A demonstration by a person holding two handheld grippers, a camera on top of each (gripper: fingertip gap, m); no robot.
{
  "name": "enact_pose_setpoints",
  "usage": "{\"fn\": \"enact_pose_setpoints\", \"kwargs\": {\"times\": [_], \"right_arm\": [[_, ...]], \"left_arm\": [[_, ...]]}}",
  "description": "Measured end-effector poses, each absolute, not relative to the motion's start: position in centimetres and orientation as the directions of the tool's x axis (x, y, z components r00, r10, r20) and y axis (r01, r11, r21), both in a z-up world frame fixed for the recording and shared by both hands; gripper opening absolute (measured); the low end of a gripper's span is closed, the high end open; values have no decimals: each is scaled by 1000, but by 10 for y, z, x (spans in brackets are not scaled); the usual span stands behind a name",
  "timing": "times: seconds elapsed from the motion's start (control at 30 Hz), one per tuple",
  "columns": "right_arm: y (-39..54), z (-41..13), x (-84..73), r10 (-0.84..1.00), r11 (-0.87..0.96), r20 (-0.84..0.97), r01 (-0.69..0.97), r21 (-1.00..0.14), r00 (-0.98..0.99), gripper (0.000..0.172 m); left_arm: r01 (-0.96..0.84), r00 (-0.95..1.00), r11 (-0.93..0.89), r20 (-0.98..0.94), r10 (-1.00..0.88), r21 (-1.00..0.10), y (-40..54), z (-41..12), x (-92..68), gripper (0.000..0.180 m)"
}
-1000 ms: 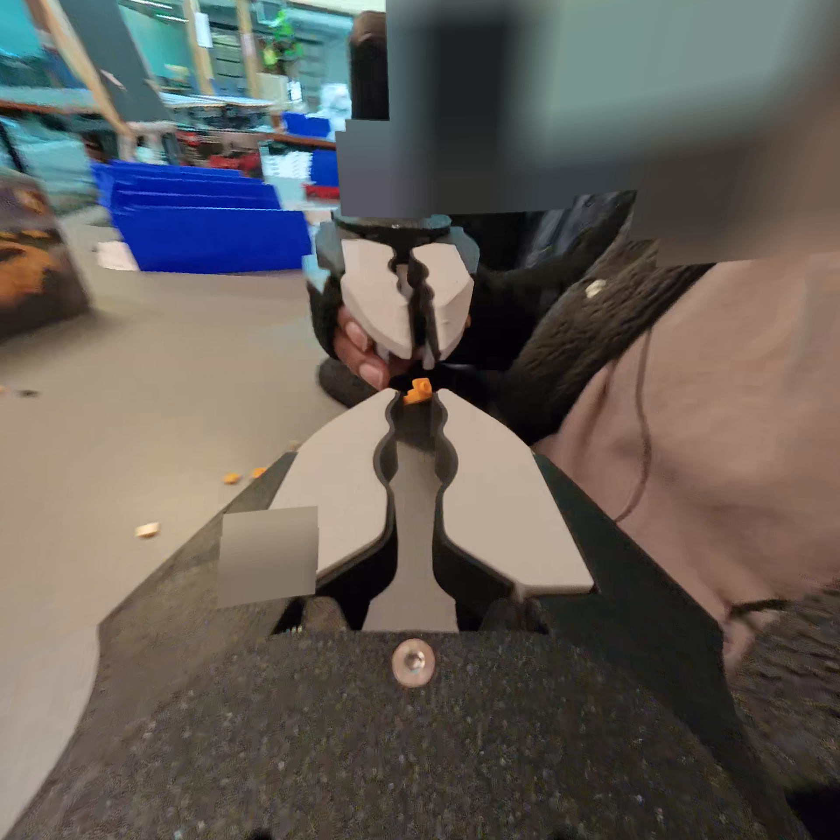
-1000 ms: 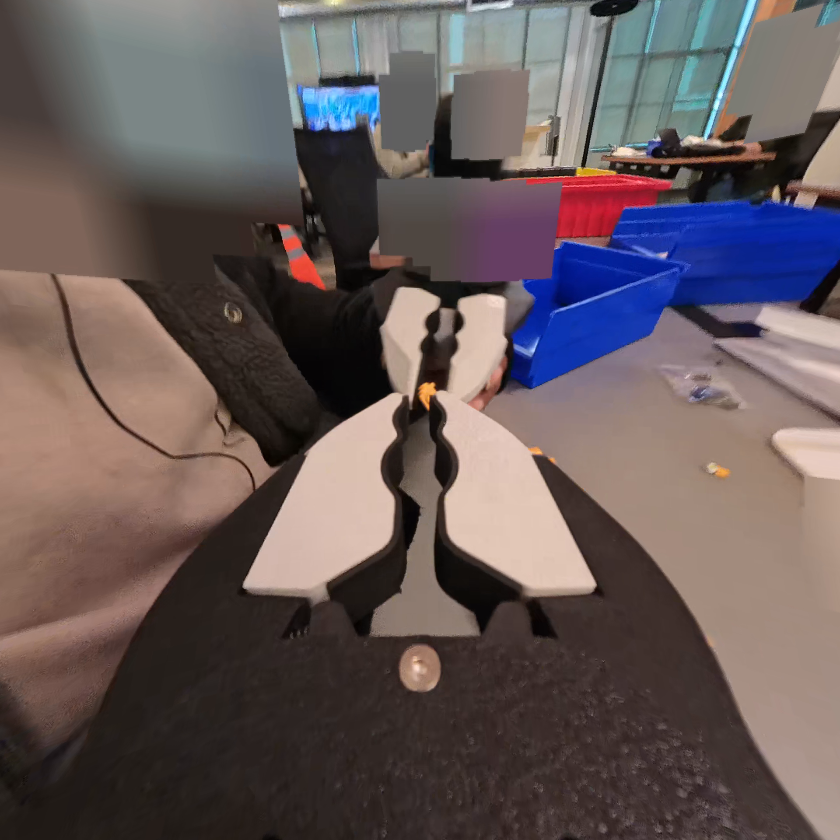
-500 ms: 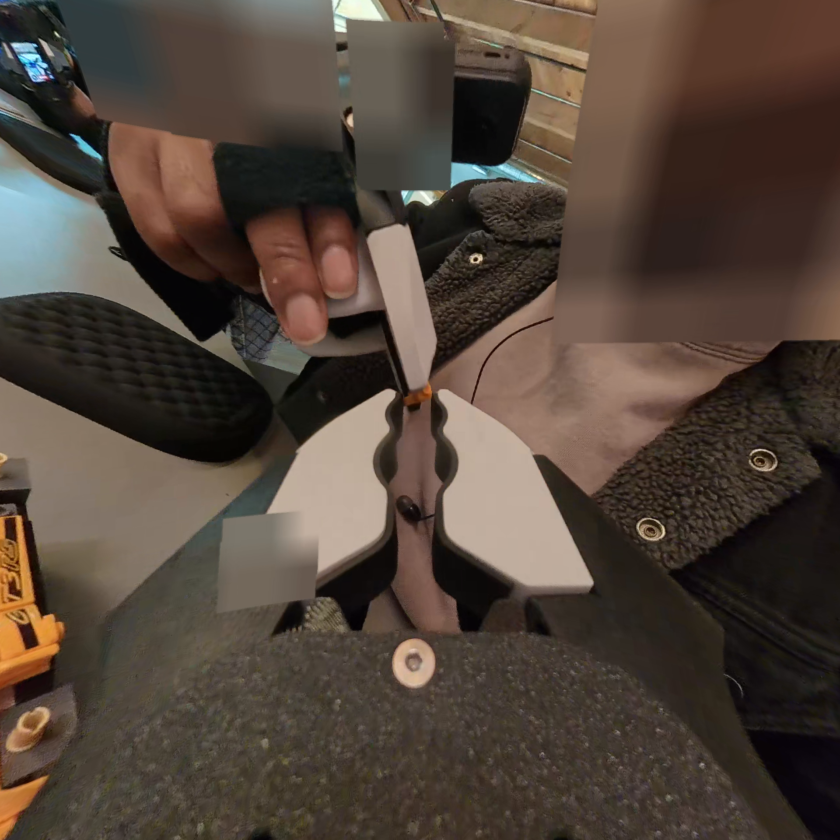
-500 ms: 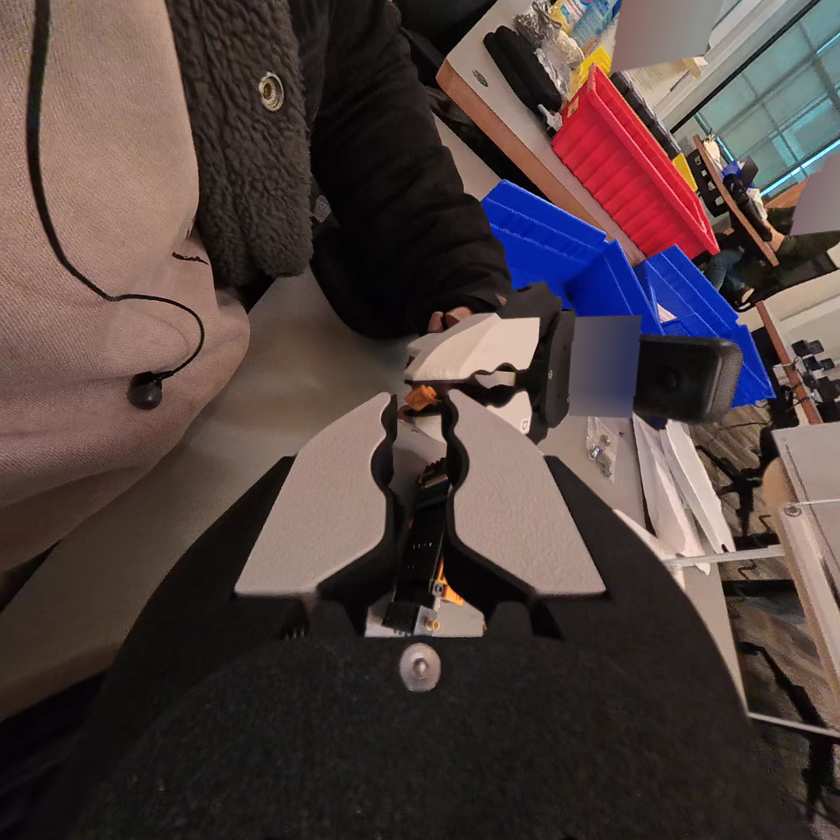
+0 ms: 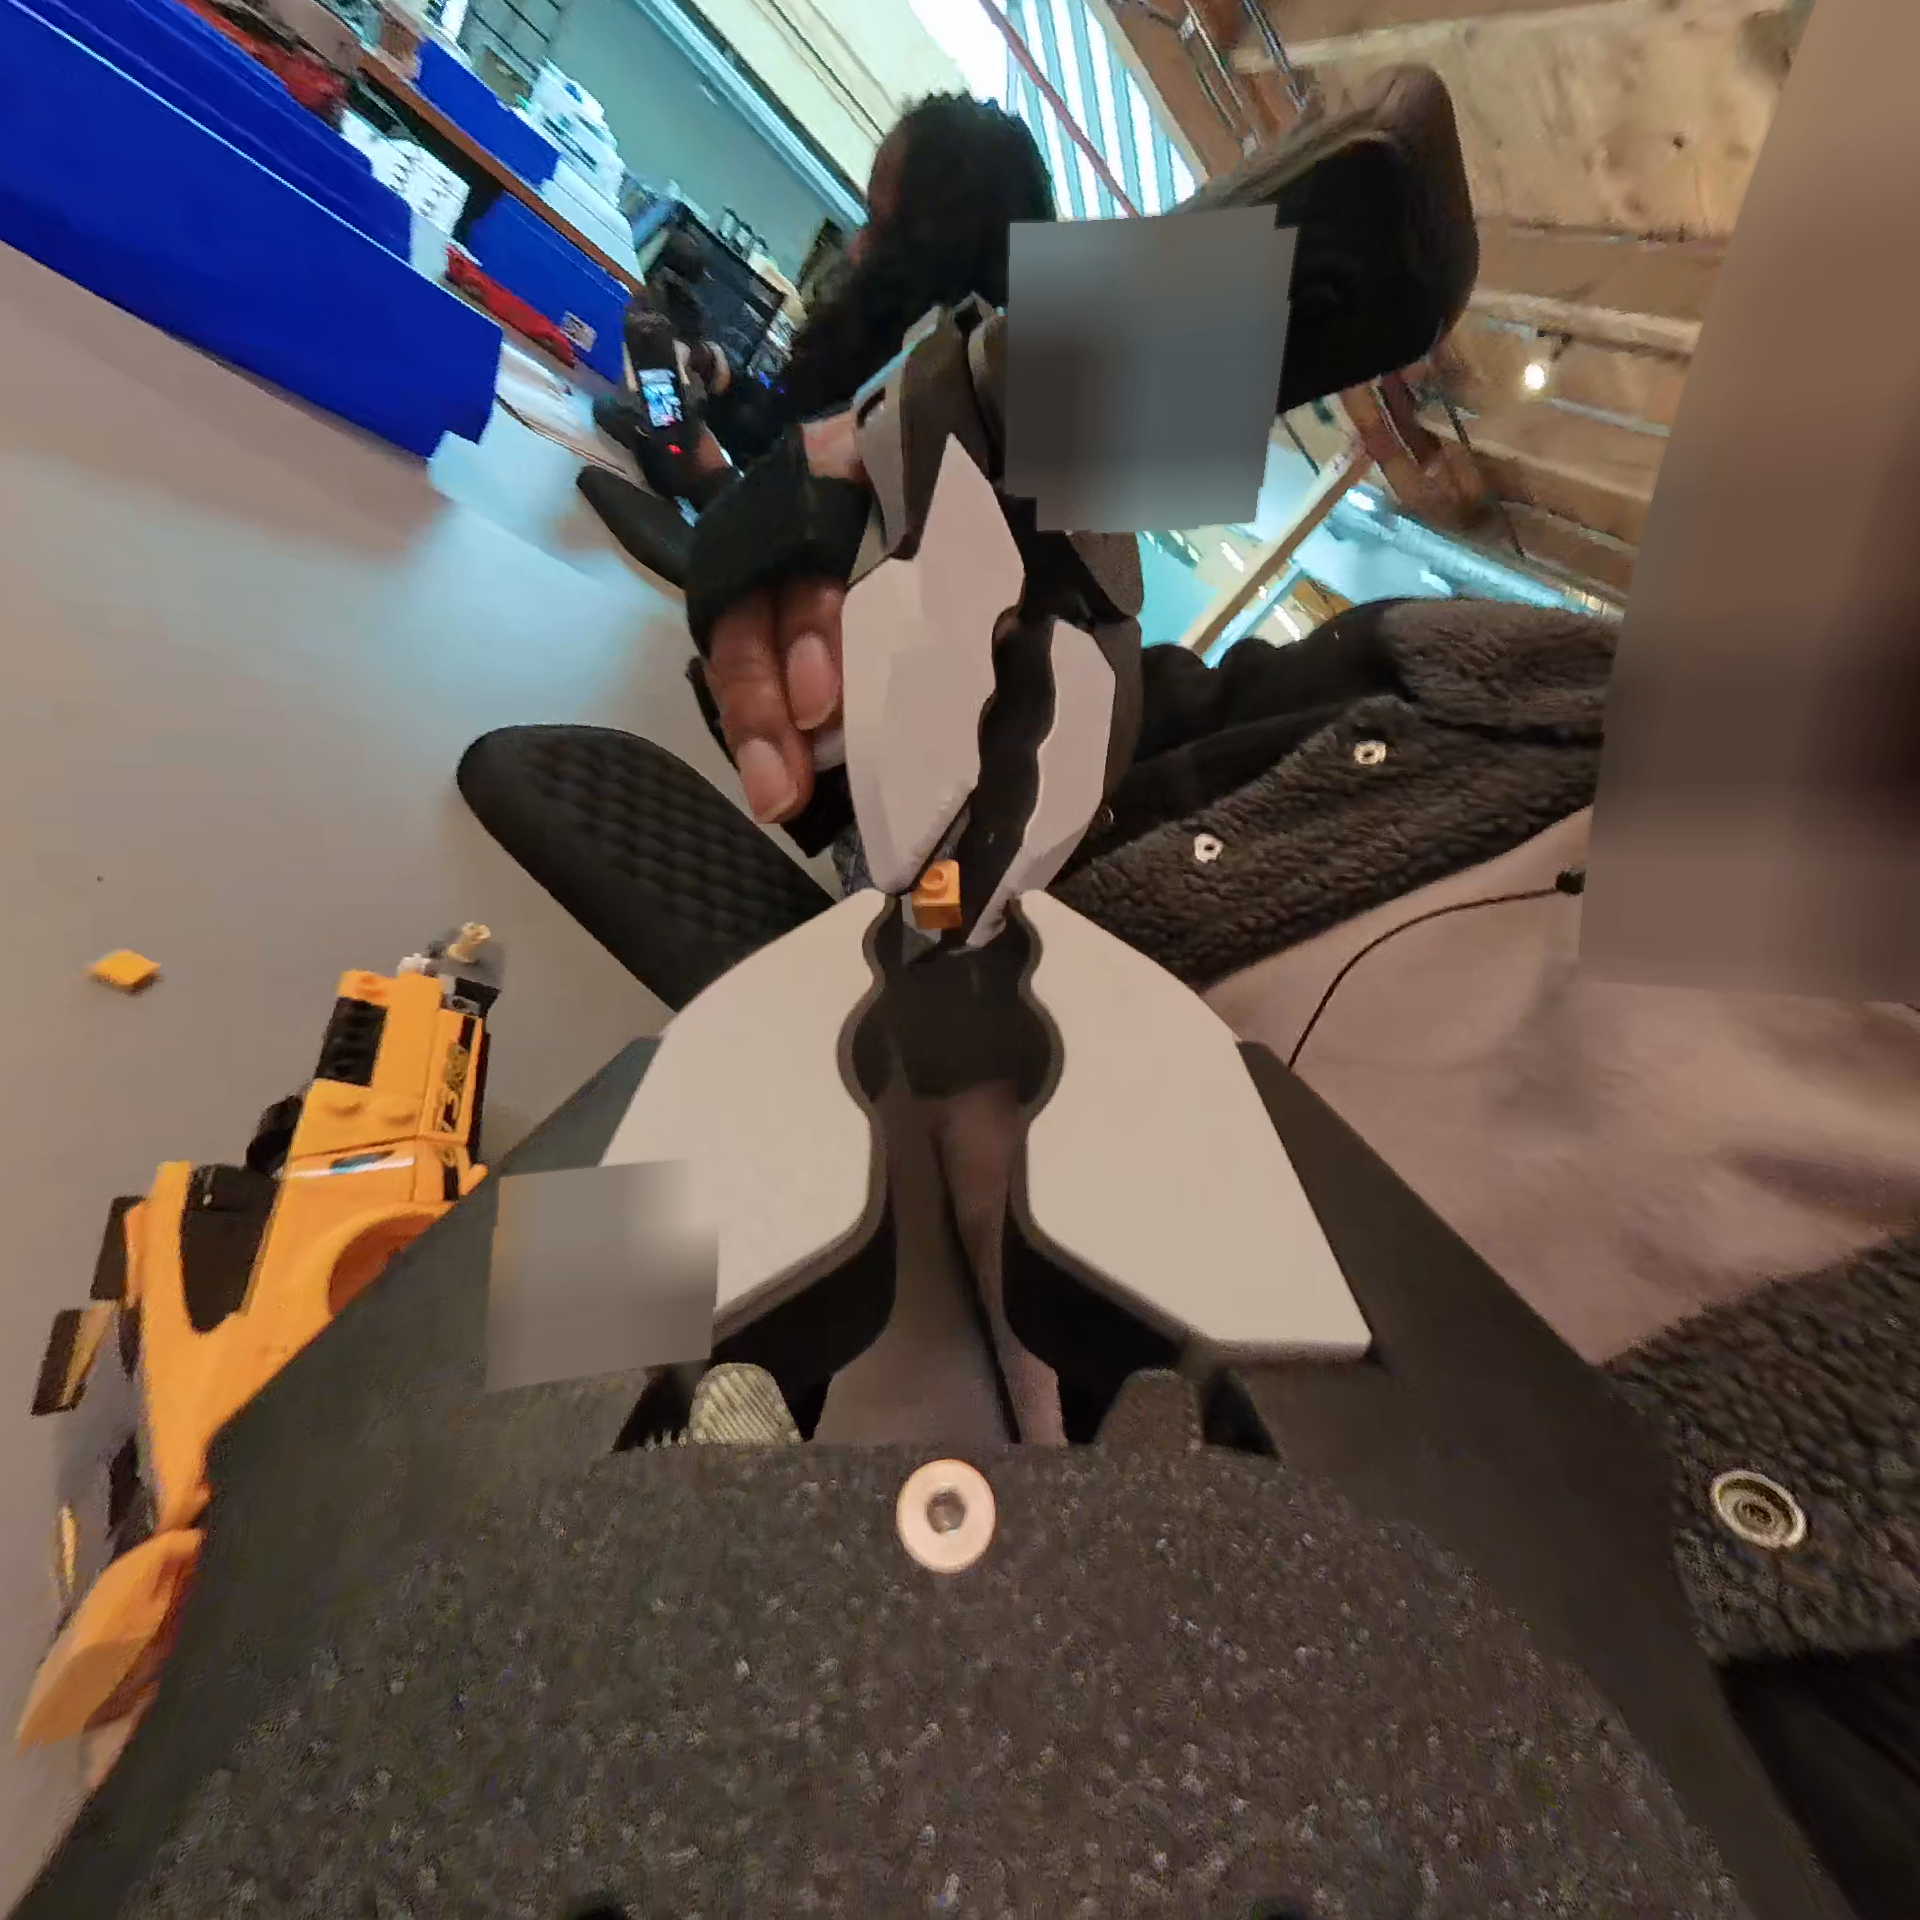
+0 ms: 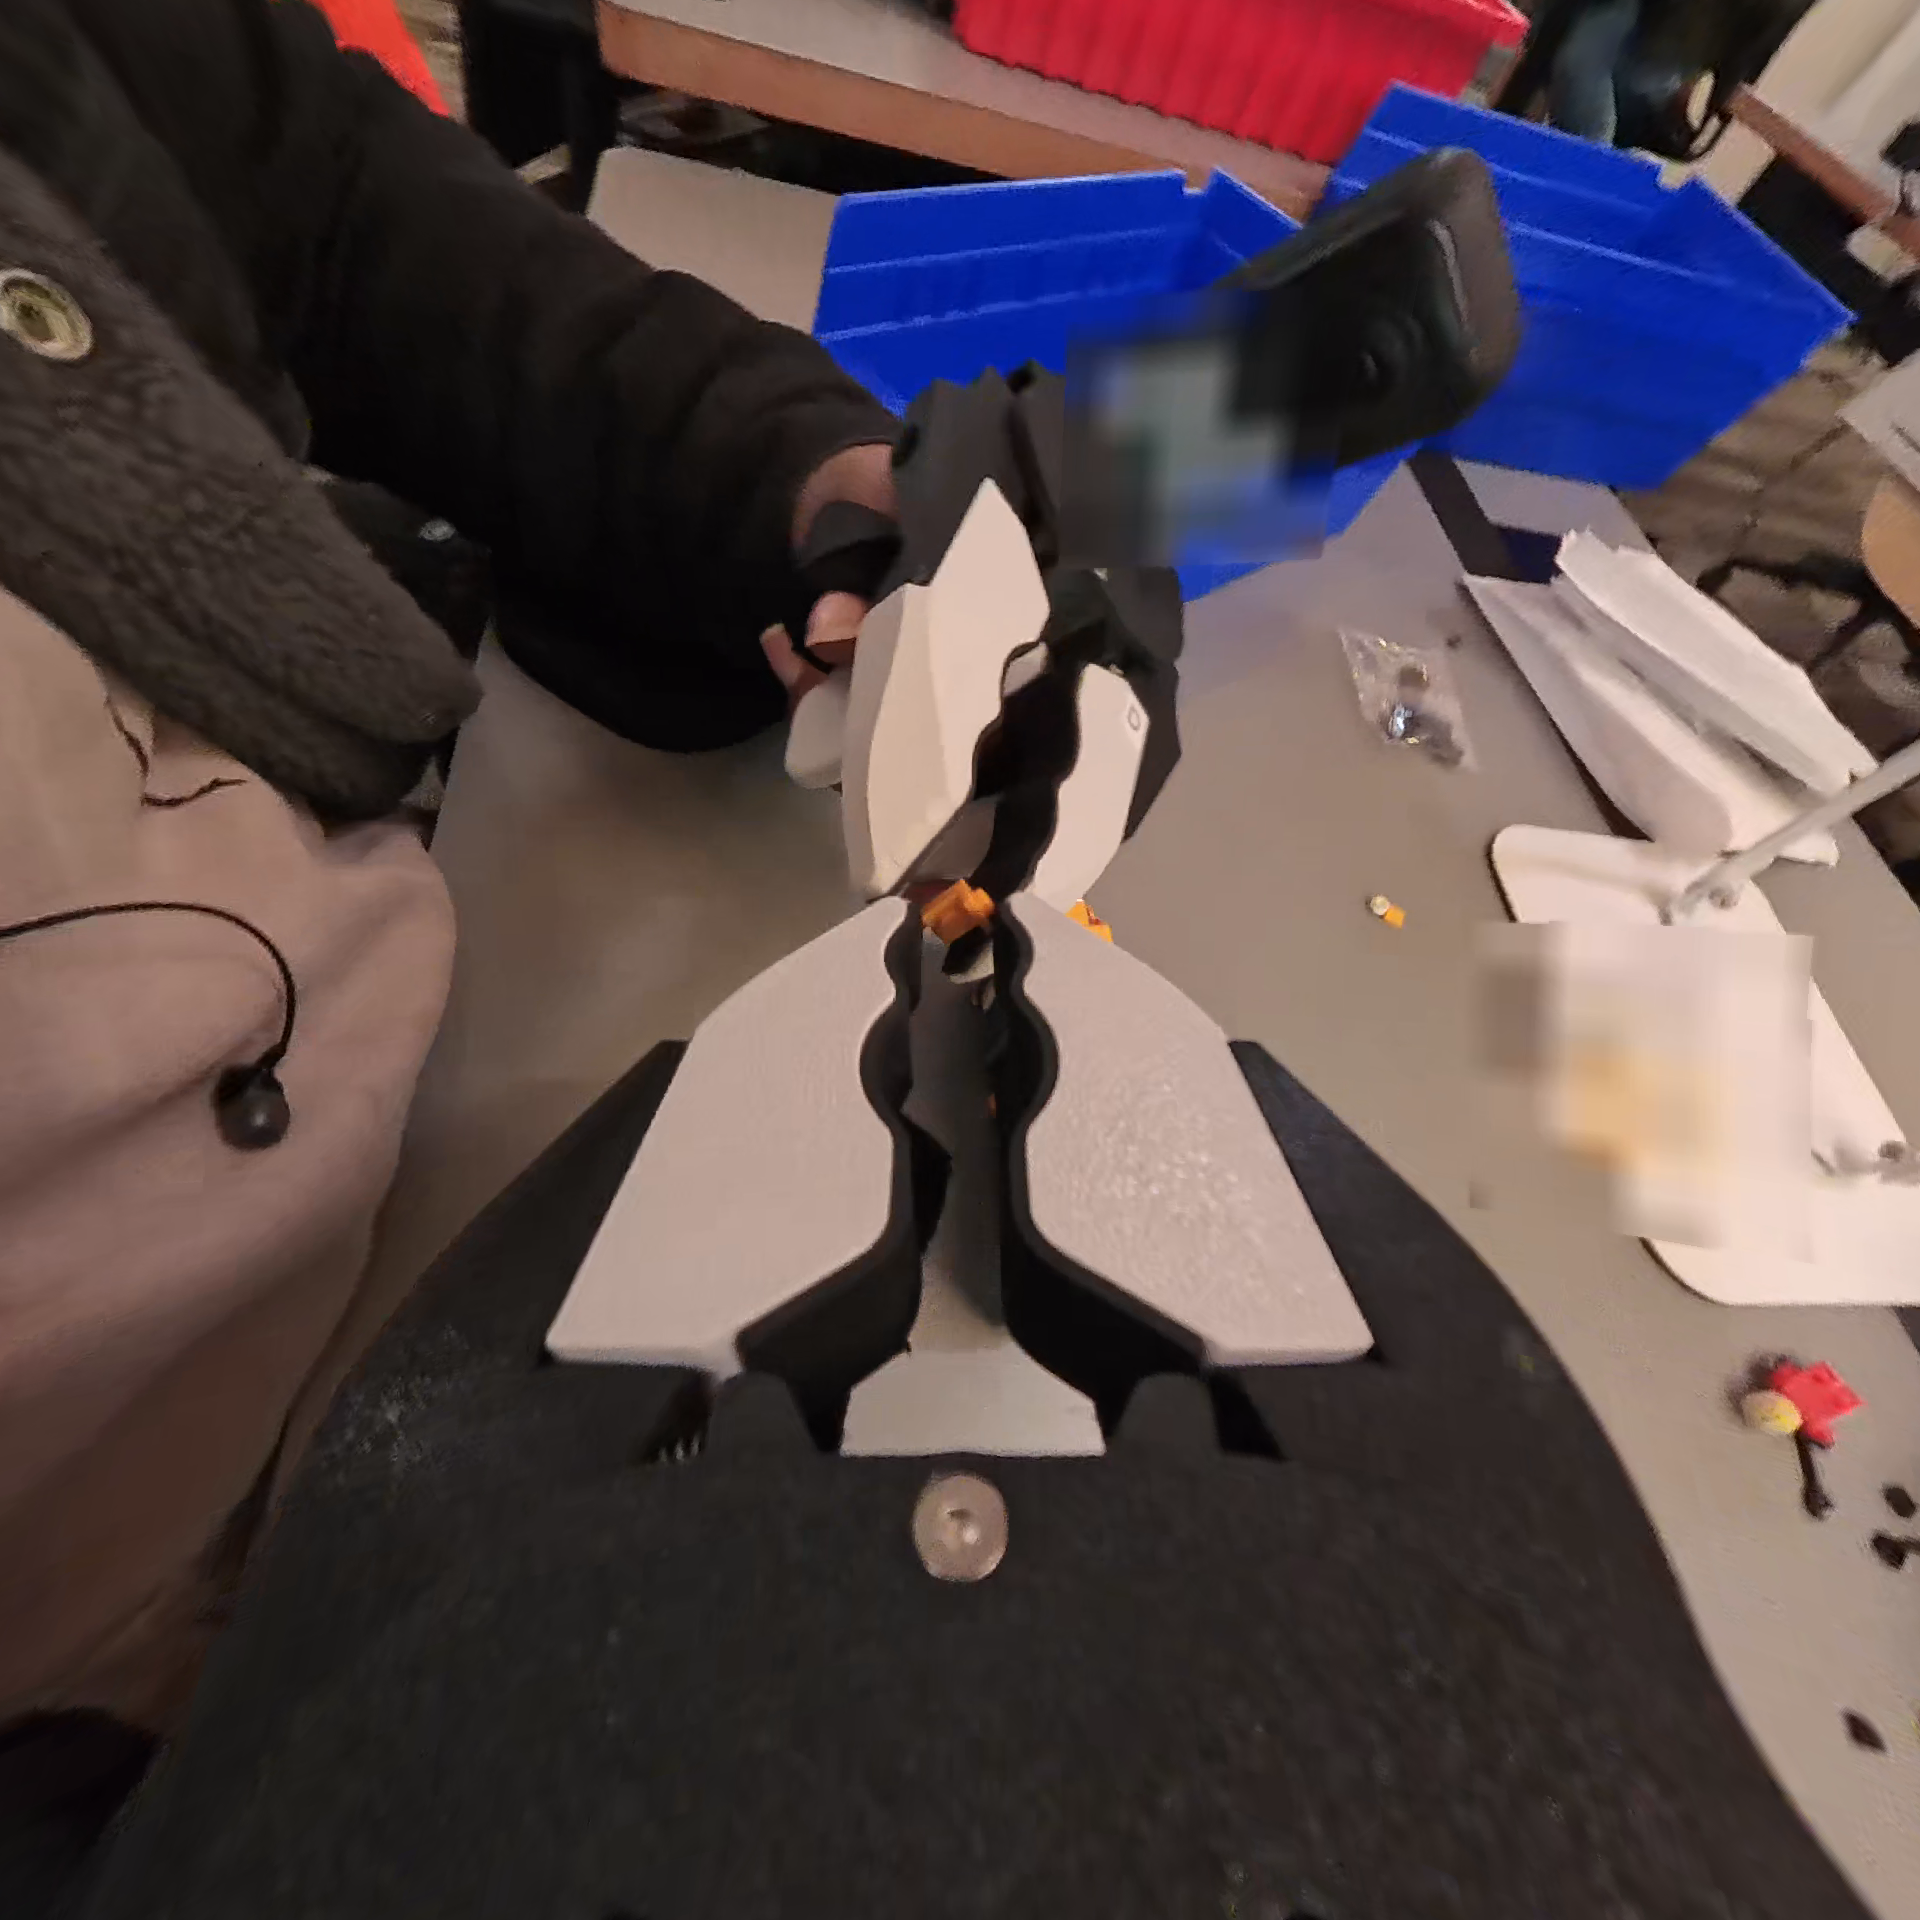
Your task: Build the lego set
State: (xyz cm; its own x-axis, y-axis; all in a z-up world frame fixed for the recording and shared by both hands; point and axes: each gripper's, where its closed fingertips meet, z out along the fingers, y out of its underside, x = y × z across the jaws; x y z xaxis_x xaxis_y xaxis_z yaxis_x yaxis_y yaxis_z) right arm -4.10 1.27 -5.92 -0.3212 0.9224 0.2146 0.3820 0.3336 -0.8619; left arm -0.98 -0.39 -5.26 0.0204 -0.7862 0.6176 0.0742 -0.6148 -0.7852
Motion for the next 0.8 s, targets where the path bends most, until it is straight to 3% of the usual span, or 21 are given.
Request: {"fn": "enact_pose_setpoints", "kwargs": {"times": [0.27,0.5,0.8], "right_arm": [[14,-60,-40,913,388,291,396,-832,-284,13],[3,-56,-35,814,544,404,306,-781,-418,12],[-3,-54,-28,737,602,392,271,-752,-551,6]], "left_arm": [[158,0,-688,696,-718,-709,3,-52,-15,8],[66,-128,-750,740,-661,-658,-6,-52,-11,7],[-38,-171,-745,739,-652,-666,-14,-54,-9,7]]}}
